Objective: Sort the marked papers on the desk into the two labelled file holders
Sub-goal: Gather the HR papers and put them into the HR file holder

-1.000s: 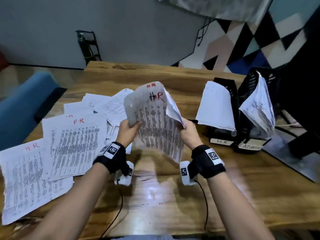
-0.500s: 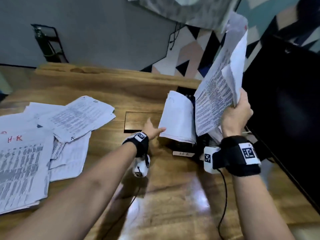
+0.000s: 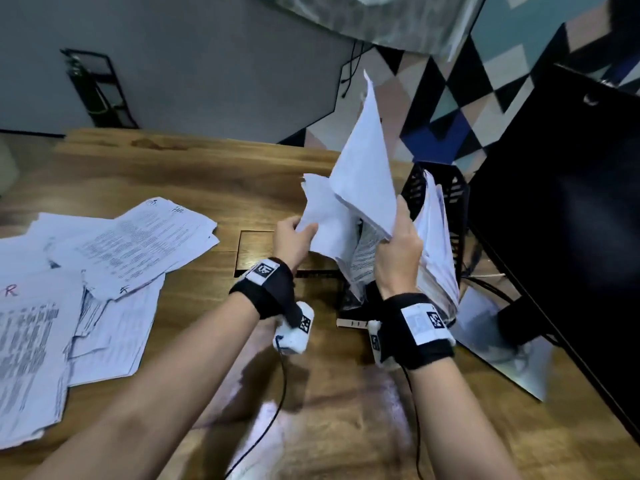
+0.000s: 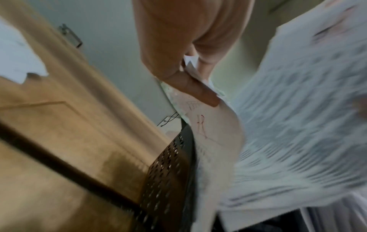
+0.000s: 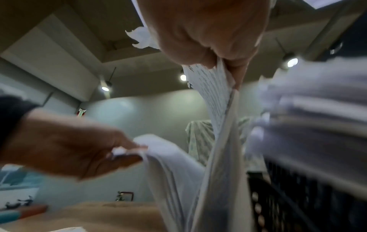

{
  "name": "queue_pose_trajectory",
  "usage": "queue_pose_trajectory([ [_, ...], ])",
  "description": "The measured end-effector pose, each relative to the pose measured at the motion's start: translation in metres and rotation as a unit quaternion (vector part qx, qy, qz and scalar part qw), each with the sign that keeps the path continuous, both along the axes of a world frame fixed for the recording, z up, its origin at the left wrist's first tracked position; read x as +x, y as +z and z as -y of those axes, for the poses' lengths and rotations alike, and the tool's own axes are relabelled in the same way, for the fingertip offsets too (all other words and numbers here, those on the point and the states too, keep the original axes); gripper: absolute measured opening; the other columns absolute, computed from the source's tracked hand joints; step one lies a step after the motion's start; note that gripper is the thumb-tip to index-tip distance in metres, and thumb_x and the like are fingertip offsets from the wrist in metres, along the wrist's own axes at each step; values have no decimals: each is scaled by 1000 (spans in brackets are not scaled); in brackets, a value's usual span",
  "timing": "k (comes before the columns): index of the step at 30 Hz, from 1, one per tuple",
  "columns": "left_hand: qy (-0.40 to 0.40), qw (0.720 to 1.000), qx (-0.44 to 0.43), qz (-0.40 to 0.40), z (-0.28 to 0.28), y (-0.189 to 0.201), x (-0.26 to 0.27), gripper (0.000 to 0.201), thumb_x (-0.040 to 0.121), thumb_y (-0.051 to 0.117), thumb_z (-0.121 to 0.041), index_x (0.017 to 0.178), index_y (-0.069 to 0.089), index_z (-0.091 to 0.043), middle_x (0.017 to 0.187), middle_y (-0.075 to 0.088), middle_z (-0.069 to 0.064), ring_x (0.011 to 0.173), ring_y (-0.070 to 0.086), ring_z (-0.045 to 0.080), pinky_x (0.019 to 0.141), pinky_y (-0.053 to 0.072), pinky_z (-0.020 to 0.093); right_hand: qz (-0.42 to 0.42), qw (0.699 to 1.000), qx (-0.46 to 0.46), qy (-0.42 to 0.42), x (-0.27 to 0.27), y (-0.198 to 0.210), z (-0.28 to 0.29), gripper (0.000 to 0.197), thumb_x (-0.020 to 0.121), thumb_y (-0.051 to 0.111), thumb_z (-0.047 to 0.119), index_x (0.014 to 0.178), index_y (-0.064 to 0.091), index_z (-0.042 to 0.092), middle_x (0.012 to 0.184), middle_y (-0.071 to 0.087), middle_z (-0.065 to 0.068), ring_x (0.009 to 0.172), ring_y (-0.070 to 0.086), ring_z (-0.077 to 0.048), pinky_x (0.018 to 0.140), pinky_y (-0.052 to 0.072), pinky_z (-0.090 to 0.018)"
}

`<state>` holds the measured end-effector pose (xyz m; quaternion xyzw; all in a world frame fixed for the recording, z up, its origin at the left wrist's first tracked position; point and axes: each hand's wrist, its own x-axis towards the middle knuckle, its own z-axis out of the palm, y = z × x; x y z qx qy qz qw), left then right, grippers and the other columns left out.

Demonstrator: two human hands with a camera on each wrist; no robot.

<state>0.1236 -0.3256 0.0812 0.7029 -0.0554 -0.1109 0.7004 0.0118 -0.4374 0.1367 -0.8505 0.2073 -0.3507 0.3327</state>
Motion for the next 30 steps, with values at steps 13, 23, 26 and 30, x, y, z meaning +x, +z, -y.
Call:
queue_pose_trajectory([
  [13,-47,997,56,-6,-22,1,-5,21,89,45,-5,76,57,-16,86,60,11,78,55,25,70,45,35,-45,993,91,-67,-3,-47,7,54,93,31,-4,144,29,13,142,42,-15,127,43,-27,100,29,-23],
  [23,-68,995,78,5,-28,9,-7,25,88,50,-8,110,60,-4,106,68,14,91,64,29,80,51,38,-14,999,-39,22,-6,-52,4,51,92,43,0,141,34,9,146,41,-12,132,42,-30,107,38,-42],
  [26,-69,995,74,12,-28,10,-5,15,88,49,-6,98,61,-7,96,66,13,85,61,24,74,46,33,32,998,-51,-8,-4,-40,5,49,91,42,-1,140,35,6,144,42,-17,131,44,-32,106,37,-36],
  [30,-78,994,74,10,-27,14,-5,23,88,49,-5,107,60,-2,97,64,11,84,60,23,73,47,31,154,983,-72,-66,5,-4,13,47,89,46,0,135,40,-1,137,48,-22,128,41,-21,105,21,-5],
])
